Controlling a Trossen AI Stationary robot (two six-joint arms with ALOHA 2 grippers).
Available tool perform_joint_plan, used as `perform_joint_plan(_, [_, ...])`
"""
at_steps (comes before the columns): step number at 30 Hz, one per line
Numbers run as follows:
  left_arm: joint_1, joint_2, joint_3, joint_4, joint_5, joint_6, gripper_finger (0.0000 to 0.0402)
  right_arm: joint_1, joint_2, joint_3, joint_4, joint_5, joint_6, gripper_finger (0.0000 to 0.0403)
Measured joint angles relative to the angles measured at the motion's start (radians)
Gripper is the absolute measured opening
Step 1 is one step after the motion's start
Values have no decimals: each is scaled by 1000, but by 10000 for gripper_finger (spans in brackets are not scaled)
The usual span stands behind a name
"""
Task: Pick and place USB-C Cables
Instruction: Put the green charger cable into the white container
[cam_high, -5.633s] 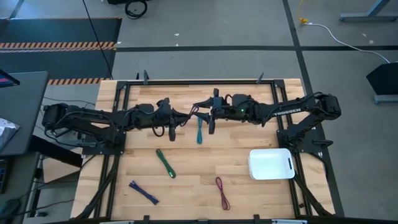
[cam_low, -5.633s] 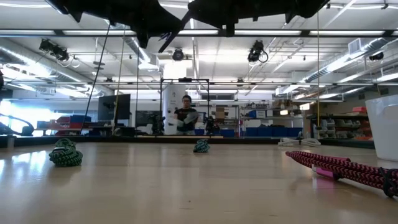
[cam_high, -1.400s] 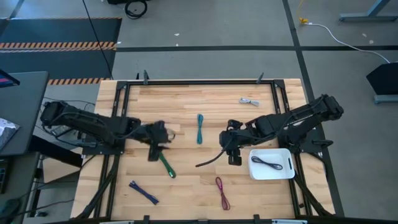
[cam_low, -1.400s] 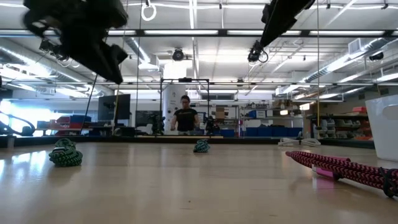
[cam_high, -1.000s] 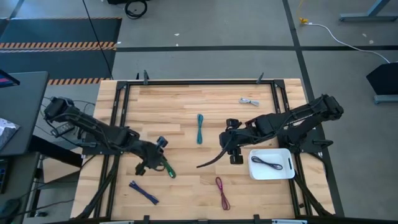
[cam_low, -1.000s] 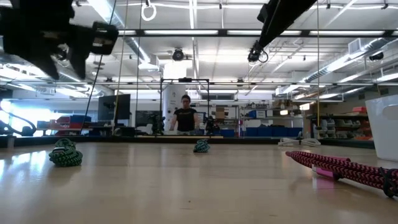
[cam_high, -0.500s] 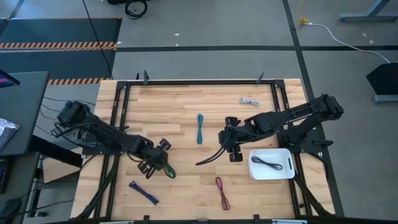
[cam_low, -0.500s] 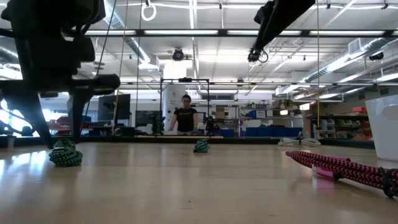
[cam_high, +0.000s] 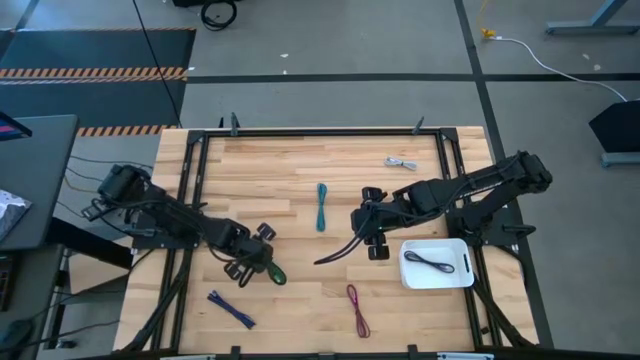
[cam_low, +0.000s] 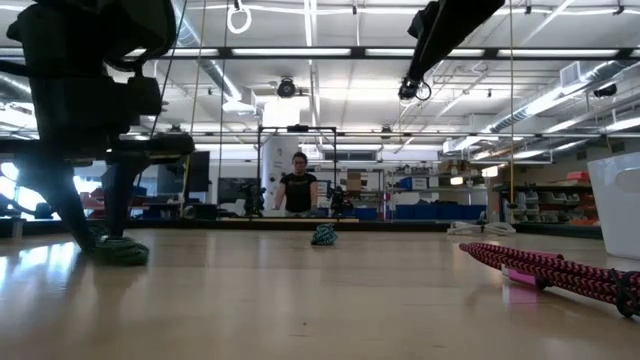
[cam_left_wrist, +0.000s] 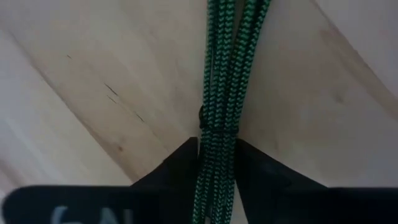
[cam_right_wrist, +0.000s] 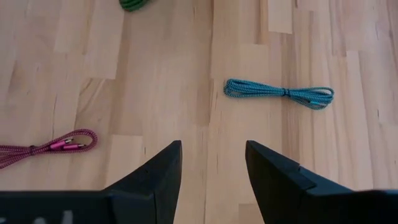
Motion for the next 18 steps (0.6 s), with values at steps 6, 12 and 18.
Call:
perform_joint_plan(6, [42, -37, -1, 85, -100, -302, 25, 0, 0, 0, 40, -10, 0, 183])
perform_joint_plan(12, [54, -57, -2, 225, -93, -296, 24, 0, 0, 0, 55, -39, 1, 183])
perform_joint_plan(18, [71, -111, 0, 376, -104, -246, 24, 0, 0, 0, 81, -41, 19, 177])
